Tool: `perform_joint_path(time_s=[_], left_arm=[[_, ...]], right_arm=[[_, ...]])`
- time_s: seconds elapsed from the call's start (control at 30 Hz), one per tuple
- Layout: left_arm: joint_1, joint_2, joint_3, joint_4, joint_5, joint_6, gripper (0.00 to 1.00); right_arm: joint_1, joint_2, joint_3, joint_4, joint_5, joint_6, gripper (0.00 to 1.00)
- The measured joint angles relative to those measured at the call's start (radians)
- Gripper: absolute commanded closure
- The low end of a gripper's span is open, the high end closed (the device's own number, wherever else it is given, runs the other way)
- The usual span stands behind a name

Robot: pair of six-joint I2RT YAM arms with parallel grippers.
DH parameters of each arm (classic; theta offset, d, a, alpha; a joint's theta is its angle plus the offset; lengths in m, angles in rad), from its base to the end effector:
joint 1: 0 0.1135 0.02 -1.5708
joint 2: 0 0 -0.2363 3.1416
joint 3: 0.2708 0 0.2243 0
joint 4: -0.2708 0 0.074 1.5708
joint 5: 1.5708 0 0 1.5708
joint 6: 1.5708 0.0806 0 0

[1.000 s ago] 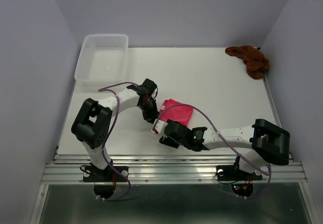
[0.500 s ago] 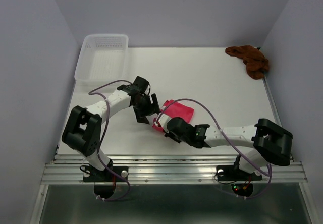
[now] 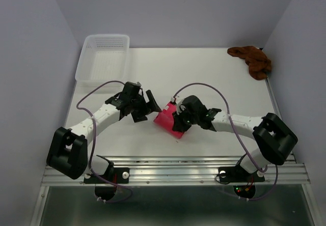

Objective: Roll the towels
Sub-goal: Roll the towel

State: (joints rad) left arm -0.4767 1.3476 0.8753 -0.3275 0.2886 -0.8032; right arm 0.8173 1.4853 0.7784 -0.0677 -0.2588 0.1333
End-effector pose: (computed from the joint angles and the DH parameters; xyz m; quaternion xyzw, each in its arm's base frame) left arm 0.2497 -0.1548 0.1906 -0.0957 0.9136 -0.3291 0.2189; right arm 0.1982 0.2414 0.1479 -0.3537 0.8444 0.2817 0.2874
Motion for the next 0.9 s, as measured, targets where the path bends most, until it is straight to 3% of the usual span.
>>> perform_joint_path(time_s=[0.47, 0.9], left_arm=[[-0.074, 0.054, -0.099, 0.259, 0.045, -0.019, 0.01], [-0.078, 0.208, -0.095, 0.334, -0.002, -0.07, 0.02]], right_arm=[[-0.216, 0.2, 0.089, 0.003, -0.423, 0.174, 0.97], [-0.302, 0.249, 0.097, 0.016, -0.511, 0.181, 0.93]])
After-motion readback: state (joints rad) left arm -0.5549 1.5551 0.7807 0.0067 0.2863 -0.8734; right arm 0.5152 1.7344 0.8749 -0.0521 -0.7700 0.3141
